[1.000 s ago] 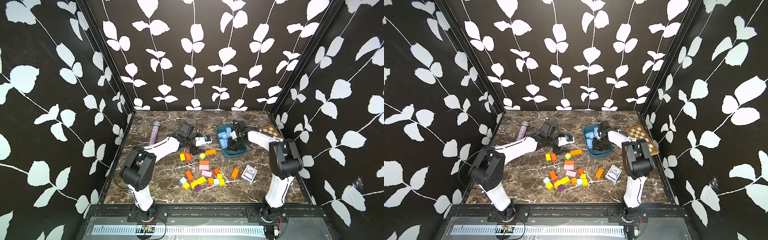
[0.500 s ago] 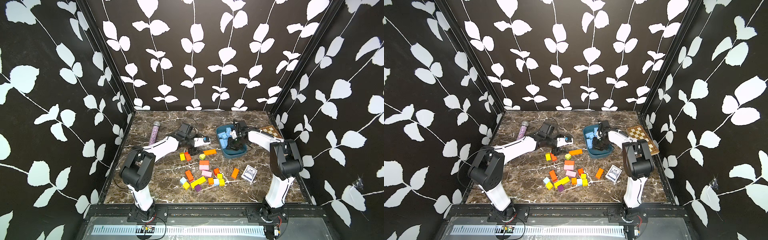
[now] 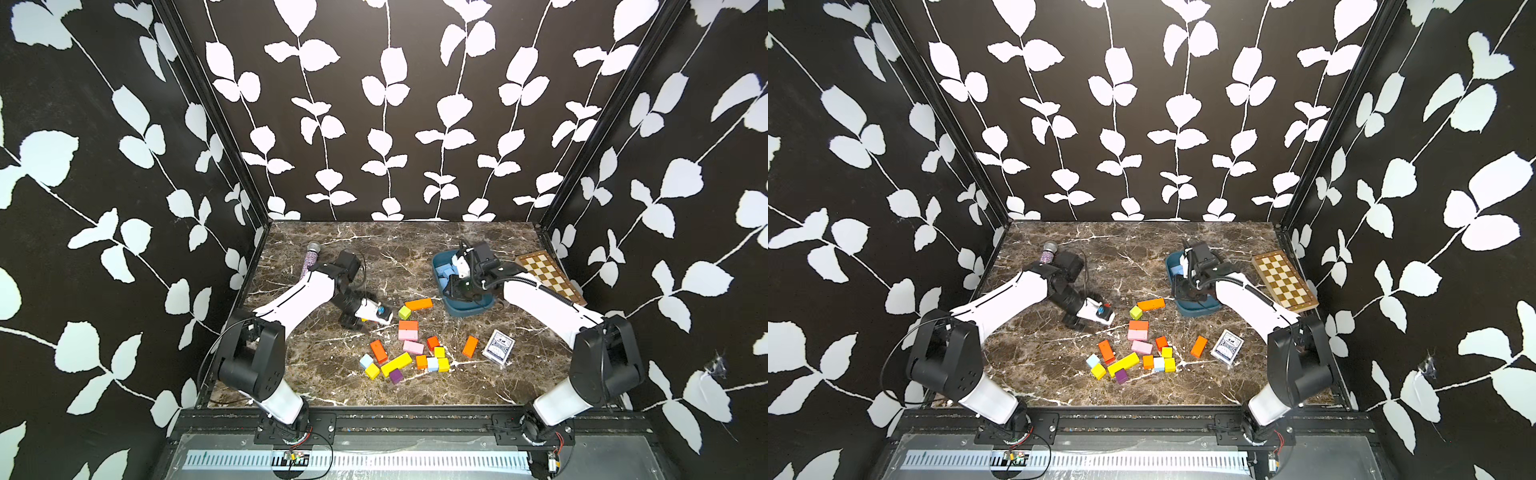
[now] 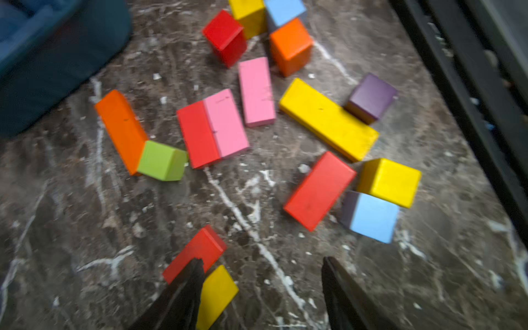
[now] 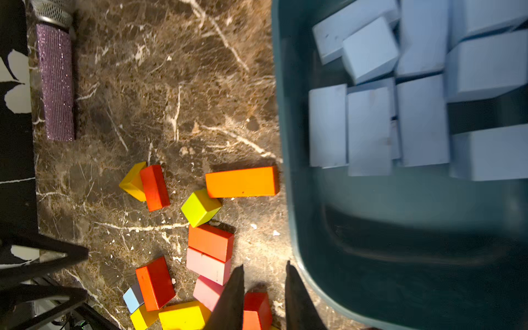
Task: Pick out the blue building blocks
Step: Pick up the building block from the center of the board.
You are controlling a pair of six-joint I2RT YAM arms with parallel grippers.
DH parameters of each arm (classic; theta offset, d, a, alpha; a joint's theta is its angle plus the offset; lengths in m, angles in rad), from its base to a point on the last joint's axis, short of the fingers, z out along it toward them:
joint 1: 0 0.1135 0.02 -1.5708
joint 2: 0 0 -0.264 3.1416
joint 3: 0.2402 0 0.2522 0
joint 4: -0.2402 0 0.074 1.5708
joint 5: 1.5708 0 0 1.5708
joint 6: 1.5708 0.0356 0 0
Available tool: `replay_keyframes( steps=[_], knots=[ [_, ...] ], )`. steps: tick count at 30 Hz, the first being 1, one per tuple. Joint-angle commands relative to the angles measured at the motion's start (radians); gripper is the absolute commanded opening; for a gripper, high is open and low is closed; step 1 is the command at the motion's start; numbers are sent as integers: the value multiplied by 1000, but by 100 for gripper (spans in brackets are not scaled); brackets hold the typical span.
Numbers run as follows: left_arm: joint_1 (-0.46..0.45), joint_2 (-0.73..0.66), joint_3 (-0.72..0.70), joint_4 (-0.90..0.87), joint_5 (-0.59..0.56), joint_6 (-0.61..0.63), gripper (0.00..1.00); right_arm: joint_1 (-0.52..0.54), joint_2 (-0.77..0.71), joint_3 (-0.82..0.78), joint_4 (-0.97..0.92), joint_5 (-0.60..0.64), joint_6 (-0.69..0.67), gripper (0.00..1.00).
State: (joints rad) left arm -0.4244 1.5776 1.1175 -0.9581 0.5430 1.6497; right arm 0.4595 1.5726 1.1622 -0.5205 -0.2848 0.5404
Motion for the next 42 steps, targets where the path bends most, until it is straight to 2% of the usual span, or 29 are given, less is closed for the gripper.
replay_keyframes(
  steps=[1,3,6,9,21,30,37,42],
  knots=[
    [-2,-17,-47,-181,-16,215,57,28,4,-14,69,25,53,25],
    [-1,-14,-61,-184,-24,233,54,42,9,-15,81,23,58,25],
    [-3,-13,-92,-159,-31,254,56,56,15,-17,95,20,61,25],
    [-16,-9,-127,-100,-41,244,59,63,15,-19,101,21,65,25],
    [-92,15,-187,46,-60,181,59,77,-3,-37,107,30,82,26],
    [-98,-6,-226,48,-67,197,56,84,-14,-56,117,27,86,26],
    [-125,-14,-284,184,-106,102,52,86,-17,-72,136,21,89,26],
    [-136,-21,-309,233,-121,83,46,87,-23,-78,135,19,86,26]
  ],
)
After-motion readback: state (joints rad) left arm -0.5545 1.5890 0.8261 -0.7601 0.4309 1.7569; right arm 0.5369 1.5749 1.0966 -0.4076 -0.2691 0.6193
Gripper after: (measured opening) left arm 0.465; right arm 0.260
